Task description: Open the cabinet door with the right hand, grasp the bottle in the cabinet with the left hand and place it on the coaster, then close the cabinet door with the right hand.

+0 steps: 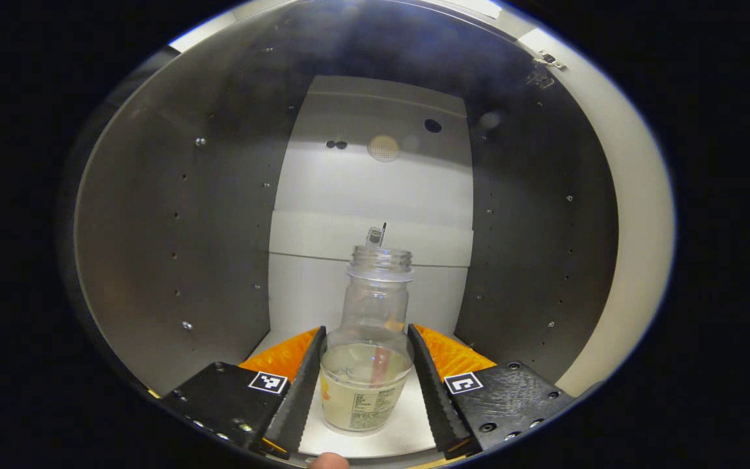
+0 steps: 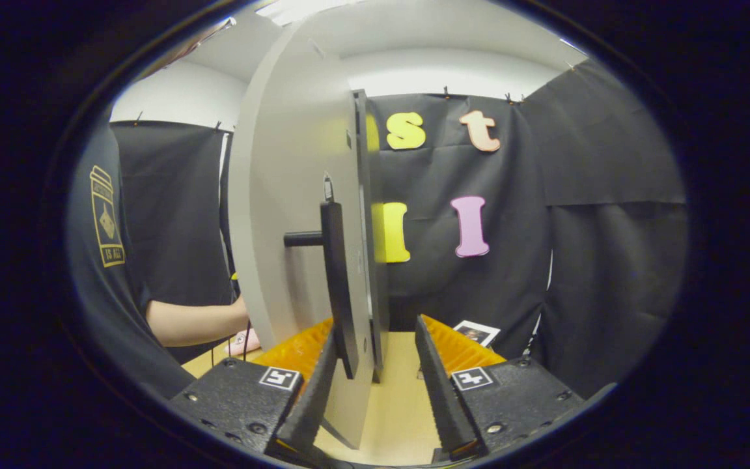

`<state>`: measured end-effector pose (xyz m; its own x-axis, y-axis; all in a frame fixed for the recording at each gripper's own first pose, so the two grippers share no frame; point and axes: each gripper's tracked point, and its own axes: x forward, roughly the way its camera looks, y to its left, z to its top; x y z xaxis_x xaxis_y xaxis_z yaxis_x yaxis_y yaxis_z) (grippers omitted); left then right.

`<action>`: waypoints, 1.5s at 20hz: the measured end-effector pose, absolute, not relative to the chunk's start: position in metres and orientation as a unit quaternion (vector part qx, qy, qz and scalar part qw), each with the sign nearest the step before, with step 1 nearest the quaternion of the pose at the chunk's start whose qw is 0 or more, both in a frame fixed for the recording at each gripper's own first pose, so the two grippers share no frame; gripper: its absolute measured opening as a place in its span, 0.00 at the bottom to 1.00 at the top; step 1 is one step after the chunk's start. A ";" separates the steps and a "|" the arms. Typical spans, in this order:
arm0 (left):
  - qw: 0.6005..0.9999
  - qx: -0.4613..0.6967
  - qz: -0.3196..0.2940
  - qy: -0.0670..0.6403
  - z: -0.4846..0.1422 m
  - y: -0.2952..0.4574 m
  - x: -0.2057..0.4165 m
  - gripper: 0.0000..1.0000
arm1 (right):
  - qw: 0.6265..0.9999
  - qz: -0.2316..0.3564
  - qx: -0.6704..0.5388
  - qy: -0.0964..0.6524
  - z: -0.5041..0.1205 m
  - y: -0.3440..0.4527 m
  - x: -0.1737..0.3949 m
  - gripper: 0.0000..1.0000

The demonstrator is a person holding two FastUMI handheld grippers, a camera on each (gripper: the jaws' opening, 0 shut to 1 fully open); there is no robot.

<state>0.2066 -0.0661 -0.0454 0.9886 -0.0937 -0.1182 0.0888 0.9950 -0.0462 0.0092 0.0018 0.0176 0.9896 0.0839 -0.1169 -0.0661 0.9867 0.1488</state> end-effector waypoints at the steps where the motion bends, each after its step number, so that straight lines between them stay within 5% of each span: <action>1: 0.997 -0.009 -0.045 0.059 -0.041 -0.066 0.200 0.73 | 0.995 0.039 0.079 0.055 0.018 -0.001 0.010 0.77; 3: 0.998 0.003 -0.047 0.051 -0.030 -0.069 0.187 0.72 | 0.994 0.054 0.090 0.045 0.016 -0.005 0.010 0.93; 4: 0.998 0.007 -0.048 0.049 -0.026 -0.070 0.180 0.83 | 0.992 0.063 0.096 0.043 0.014 -0.006 0.009 1.00; 6: 0.998 0.017 -0.045 0.044 -0.014 -0.067 0.161 0.82 | 0.991 0.076 0.099 0.047 0.016 -0.007 0.018 1.00; 7: 0.998 0.021 -0.040 0.041 -0.008 -0.062 0.151 0.72 | 0.991 0.090 0.090 0.048 0.014 -0.004 0.018 1.00; 8: 0.998 0.024 -0.039 0.040 -0.004 -0.059 0.141 0.77 | 0.989 0.110 0.084 0.045 0.014 -0.002 0.021 1.00; 11: 0.998 0.043 -0.026 0.041 0.007 -0.040 0.107 0.62 | 0.974 0.192 0.107 0.049 0.009 0.003 0.028 1.00; 12: 0.998 0.051 -0.017 0.041 0.012 -0.030 0.096 0.72 | 0.966 0.225 0.116 0.052 0.008 0.005 0.030 1.00; 14: 0.997 0.061 0.007 0.046 0.011 -0.007 0.073 0.77 | 0.943 0.292 0.146 0.058 0.011 0.014 0.037 1.00; 15: 0.997 0.058 0.012 0.053 0.007 0.002 0.062 0.67 | 0.930 0.318 0.170 0.070 0.010 0.016 0.039 1.00; 16: 0.997 0.055 0.021 0.059 0.002 0.012 0.049 0.77 | 0.918 0.339 0.189 0.080 0.008 0.019 0.040 1.00; 17: 0.996 0.051 0.029 0.062 -0.002 0.023 0.039 0.67 | 0.909 0.352 0.205 0.086 0.006 0.019 0.040 1.00; 18: 0.996 0.046 0.036 0.064 -0.007 0.034 0.028 0.77 | 0.904 0.357 0.218 0.088 0.007 0.019 0.039 1.00; 20: 0.995 0.047 0.058 0.071 -0.022 0.059 0.013 0.67 | 0.904 0.345 0.228 0.105 0.003 0.021 0.039 1.00; 21: 0.994 0.050 0.064 0.075 -0.033 0.072 0.007 0.77 | 0.909 0.327 0.231 0.114 0.002 0.022 0.039 1.00; 22: 0.994 0.048 0.063 0.079 -0.048 0.078 0.002 0.67 | 0.920 0.301 0.226 0.112 0.002 0.022 0.040 1.00; 27: 0.994 0.027 0.066 0.081 -0.119 0.107 -0.020 0.68 | 0.957 0.128 0.258 0.040 -0.002 0.004 0.029 1.00; 30: 0.991 0.044 0.083 0.093 -0.165 0.133 -0.044 0.68 | 0.880 0.154 0.442 0.073 -0.012 0.028 0.016 1.00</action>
<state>-0.0440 0.1328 -0.1649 0.9691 0.1723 -0.1767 -0.1559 0.9824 0.1031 0.0156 0.0278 -0.0124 0.9420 0.3355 0.0066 -0.2055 0.5612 0.8018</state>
